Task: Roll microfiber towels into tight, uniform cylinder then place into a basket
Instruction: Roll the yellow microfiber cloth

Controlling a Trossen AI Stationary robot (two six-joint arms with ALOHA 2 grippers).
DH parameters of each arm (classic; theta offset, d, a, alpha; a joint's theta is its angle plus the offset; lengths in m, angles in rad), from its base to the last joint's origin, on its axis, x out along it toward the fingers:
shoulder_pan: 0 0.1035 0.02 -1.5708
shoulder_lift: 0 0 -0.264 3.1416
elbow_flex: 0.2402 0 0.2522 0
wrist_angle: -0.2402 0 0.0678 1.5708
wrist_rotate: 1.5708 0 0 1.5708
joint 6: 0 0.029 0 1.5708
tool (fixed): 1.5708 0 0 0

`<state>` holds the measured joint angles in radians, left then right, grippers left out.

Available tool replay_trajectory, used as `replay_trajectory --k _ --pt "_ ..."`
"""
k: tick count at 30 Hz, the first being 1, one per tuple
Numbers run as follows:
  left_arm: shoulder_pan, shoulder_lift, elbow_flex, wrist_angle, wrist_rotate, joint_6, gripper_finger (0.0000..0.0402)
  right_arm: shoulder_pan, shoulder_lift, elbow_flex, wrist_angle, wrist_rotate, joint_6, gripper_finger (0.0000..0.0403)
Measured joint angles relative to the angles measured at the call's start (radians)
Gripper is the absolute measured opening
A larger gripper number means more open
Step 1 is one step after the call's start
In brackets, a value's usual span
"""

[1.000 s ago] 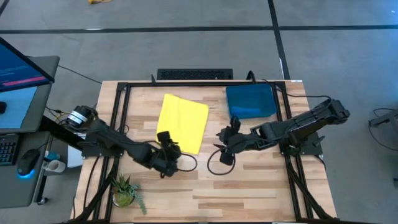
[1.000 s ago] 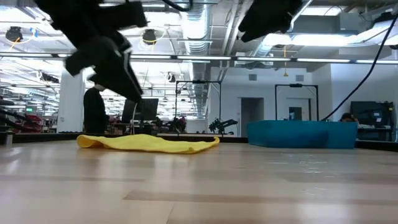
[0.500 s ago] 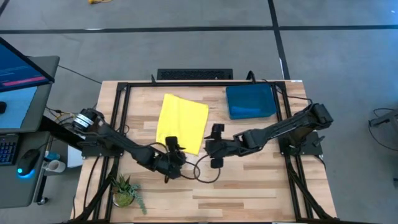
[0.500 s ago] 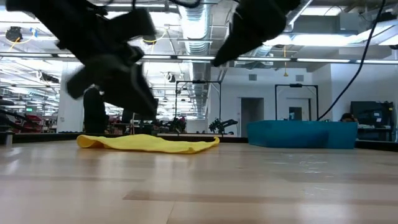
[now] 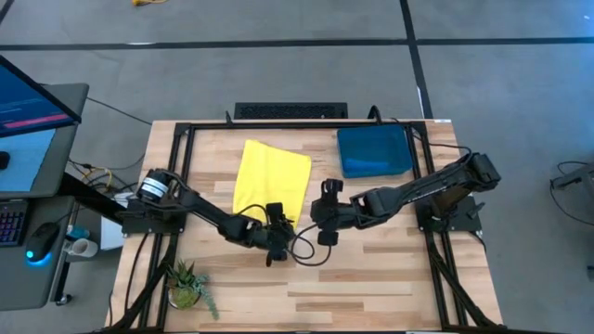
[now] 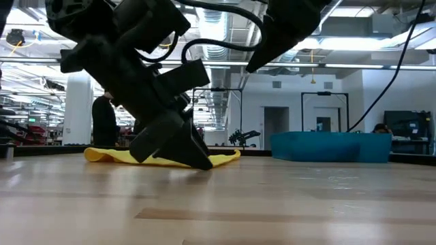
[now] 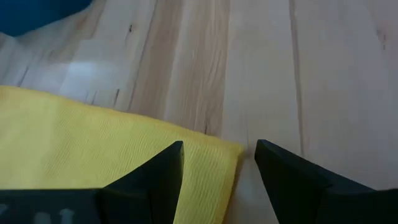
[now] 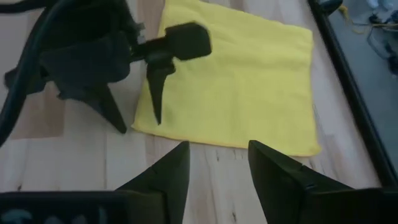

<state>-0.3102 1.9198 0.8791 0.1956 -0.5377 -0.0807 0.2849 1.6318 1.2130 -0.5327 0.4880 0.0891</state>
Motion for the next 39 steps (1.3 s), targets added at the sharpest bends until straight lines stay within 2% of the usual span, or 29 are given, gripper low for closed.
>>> replay_trajectory --k 5,9,12,26,33,39 --pt "0.024 0.011 0.001 0.022 -0.03 -0.002 0.0199 0.0 0.0 0.0 0.001 0.014 0.0 0.017" --pt "0.055 0.009 0.003 0.011 0.043 -0.028 0.0198 0.0 0.0 0.0 0.001 0.013 0.0 0.0158" --pt "0.065 0.008 0.005 -0.014 0.06 -0.037 0.0184 0.0 0.0 0.0 -0.003 0.013 0.0 0.0151" --pt "0.065 0.011 0.003 -0.053 0.067 -0.017 0.001 0.002 0.0 0.0 -0.019 0.011 0.009 0.0125" --pt "-0.011 0.007 0.001 -0.074 0.024 0.02 0.0002 0.021 0.0 0.0 -0.12 0.01 0.068 0.0121" --pt "-0.068 -0.046 0.047 -0.274 0.072 -0.015 0.0001 0.029 0.0 -0.001 -0.139 0.01 0.076 0.012"
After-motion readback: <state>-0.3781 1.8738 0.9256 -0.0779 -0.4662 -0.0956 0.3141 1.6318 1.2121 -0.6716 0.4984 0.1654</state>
